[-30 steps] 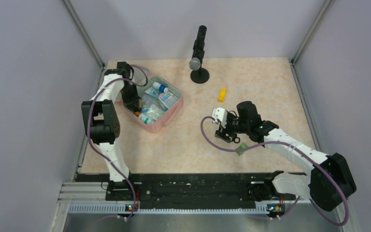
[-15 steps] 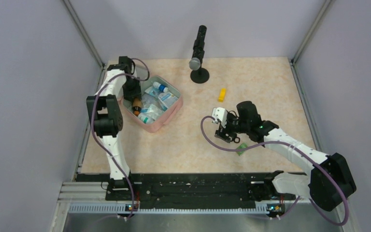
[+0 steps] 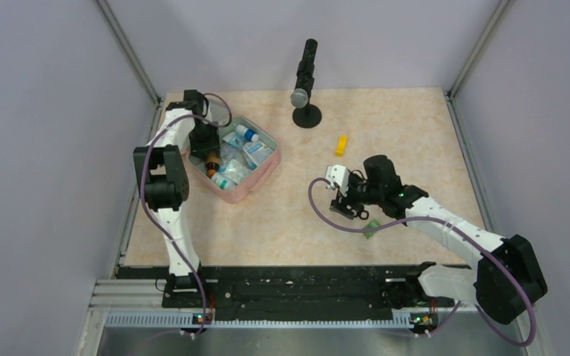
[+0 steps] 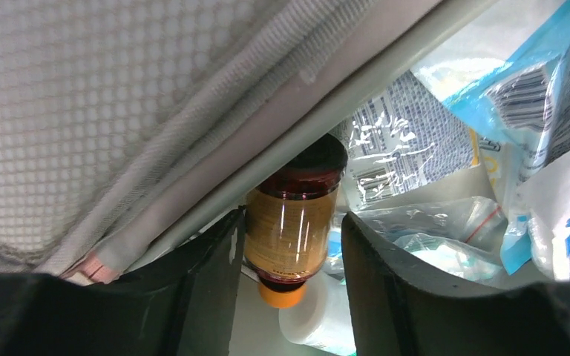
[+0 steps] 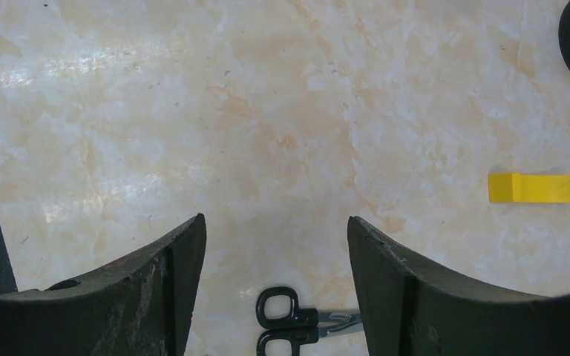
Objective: Organize the medicine kit
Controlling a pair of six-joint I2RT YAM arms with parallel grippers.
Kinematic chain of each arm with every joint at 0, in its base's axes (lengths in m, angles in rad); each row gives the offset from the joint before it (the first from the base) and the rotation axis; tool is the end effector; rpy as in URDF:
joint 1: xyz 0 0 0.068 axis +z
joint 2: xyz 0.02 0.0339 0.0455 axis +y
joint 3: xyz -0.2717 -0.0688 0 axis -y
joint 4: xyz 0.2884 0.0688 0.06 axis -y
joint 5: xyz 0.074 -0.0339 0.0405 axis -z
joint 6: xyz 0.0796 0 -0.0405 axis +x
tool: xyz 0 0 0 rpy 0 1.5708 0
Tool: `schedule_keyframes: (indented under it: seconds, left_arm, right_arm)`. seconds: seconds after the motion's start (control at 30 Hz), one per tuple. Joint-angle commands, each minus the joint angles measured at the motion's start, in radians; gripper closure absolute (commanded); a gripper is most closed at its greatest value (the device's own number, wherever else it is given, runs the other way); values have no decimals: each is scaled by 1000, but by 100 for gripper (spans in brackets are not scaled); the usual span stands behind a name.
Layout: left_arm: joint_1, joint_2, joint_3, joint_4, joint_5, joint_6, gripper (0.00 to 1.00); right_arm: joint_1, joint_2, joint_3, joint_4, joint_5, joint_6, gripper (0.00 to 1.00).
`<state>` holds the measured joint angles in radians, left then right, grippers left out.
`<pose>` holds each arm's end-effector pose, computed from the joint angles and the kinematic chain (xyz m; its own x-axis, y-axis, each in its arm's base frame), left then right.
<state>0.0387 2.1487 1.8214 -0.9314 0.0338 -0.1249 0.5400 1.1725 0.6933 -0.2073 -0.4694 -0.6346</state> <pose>0.5077 0.0170 0.1590 -0.9400 -0.1610 -0.3007 -0.1465 0.9867 -0.0702 0.2477 0.1904 0.1923 0.0119 -0.6093 -0.7929 -0.9332 0.2780 -0.2277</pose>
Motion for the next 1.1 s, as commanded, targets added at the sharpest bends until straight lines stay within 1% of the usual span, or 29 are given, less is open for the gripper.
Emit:
schedule_keyframes:
  seconds: [0.0, 0.1, 0.17, 0.23, 0.3, 0.4, 0.47, 0.6, 0.63, 0.67, 0.8, 0.93, 1.07]
  left_arm:
    - [2, -8, -40, 11, 51, 17, 43]
    - [1, 13, -29, 25, 40, 35, 42]
    - [-1, 29, -13, 28, 26, 45, 44]
    - [0, 33, 2, 31, 22, 53, 49]
    - [1, 22, 8, 26, 20, 45, 58]
    - [2, -29, -8, 21, 2, 1, 68]
    - [3, -66, -14, 13, -14, -35, 77]
    - [3, -137, -34, -5, -100, -109, 80]
    - [4, -154, -47, -6, -120, -129, 86]
    - [4, -170, -59, -10, -145, -153, 89]
    - [1, -203, -119, -28, -220, -242, 89]
    - [-2, -222, -188, -38, -199, -317, 89]
    - [-11, -223, -206, -46, -186, -406, 91]
  right_arm:
    - [-9, 6, 6, 41, -21, 16, 31]
    - [-8, 7, 8, 39, -23, 12, 31]
    - [-8, 7, 11, 31, -24, 8, 31]
    - [-8, 2, 11, 27, -21, 7, 31]
    - [-9, -2, 9, 27, -19, 8, 31]
    - [-9, -8, 5, 25, -15, 11, 31]
    - [-8, -7, 3, 26, -17, 14, 31]
    - [-8, -2, 3, 35, -25, 12, 31]
    - [-9, 0, 3, 38, -28, 12, 31]
    - [-9, 2, 4, 39, -30, 12, 31]
    - [-9, 4, -2, 52, -32, 17, 30]
    - [-9, 5, -2, 47, -31, 19, 30]
    - [-9, 4, 0, 43, -32, 25, 30]
